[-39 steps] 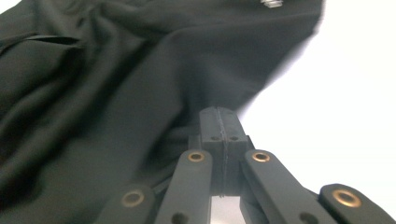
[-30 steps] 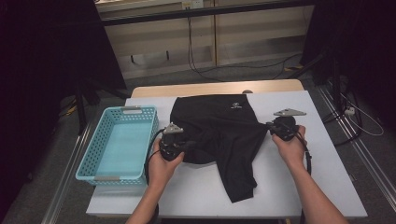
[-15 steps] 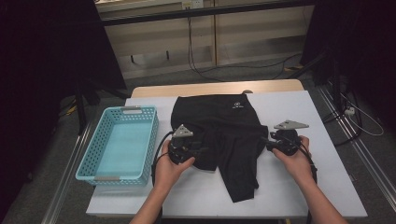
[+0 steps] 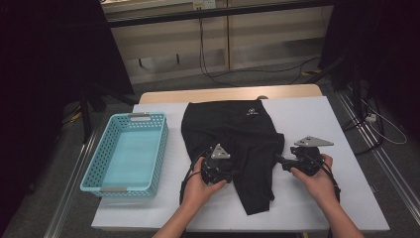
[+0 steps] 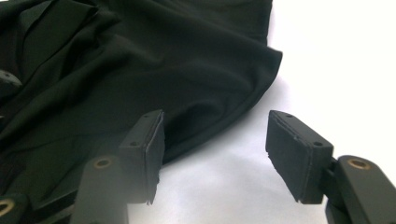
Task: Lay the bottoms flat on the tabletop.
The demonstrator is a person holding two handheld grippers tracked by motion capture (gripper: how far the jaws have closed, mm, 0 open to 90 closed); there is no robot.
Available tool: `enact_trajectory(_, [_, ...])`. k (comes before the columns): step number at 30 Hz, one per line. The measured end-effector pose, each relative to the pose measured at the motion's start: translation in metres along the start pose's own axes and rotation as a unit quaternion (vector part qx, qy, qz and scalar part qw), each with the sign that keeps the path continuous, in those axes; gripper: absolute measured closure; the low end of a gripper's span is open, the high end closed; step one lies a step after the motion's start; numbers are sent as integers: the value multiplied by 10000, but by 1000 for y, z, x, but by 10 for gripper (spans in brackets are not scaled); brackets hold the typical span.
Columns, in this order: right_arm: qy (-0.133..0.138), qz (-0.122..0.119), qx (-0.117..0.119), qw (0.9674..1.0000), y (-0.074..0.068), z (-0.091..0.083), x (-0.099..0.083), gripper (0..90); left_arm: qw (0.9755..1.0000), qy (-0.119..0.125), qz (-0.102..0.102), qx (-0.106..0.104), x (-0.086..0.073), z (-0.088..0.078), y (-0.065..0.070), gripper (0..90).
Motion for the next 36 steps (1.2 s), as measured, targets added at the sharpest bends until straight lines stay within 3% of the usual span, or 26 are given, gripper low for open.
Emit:
enact_trajectory(2, [-9, -10, -7, 10000, -2, 1, -1, 375, 9995, -113, -219, -220, 2, -2, 0, 849])
enact_trajectory(3, [-17, -40, 20, 10000, -3, 2, -1, 381, 9995, -120, -183, -207, 1, -1, 1, 870])
enact_trajectory(6, [-45, -83, 68, 9999, -7, 4, 0, 401, 9995, -152, -229, -126, 2, -2, 1, 892])
enact_trajectory(9, [-50, -117, 82, 9999, -10, 6, 1, 418, 9988, -90, -419, -244, 2, -5, -4, 900])
enact_trajectory(16, [-193, -116, 125, 9997, -14, 13, 1, 481, 9962, 243, -834, -36, 3, -34, -34, 900])
enact_trajectory(21, [-423, -180, 198, 9987, -22, 20, -2, 512, 9943, 391, -967, 219, -1, -48, -53, 900])
enact_trajectory(23, [-491, -205, 260, 9982, -26, 24, -2, 539, 9929, 473, -1071, 212, -2, -51, -57, 900])
enact_trajectory(25, [-540, -257, 307, 9977, -31, 28, -2, 552, 9933, 448, -1043, 210, -3, -51, -57, 900])
enact_trajectory(26, [-546, -328, 230, 9977, -33, 29, -2, 612, 9935, 437, -1032, 205, -4, -50, -57, 900])
enact_trajectory(27, [-535, -446, 224, 9973, -34, 29, -1, 780, 9935, 437, -1026, 222, -4, -49, -57, 900])
enact_trajectory(28, [-543, -417, 391, 9969, -35, 29, -1, 875, 9935, 426, -1034, 225, -4, -48, -57, 900])
enact_trajectory(31, [-594, -406, 396, 9966, -33, 26, 1, 900, 9935, 462, -1021, 220, -4, -47, -56, 900])
enact_trajectory(34, [-254, -227, 347, 9988, -16, 14, 10, 900, 9937, 539, -977, 111, -1, -45, -52, 900])
enact_trajectory(36, [-36, -85, 230, 9997, -5, 8, 15, 900, 9951, 549, -821, 65, 2, -40, -45, 900])
Point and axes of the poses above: each handheld gripper's, and its own axes: z roughly forward along the jaws, x roughly out of its top, y roughly to its right, the point moved 2 cm from there along z, roughly forward along the jaws, and after that the axes turned 4 degrees about y, right-handed, at the moved point
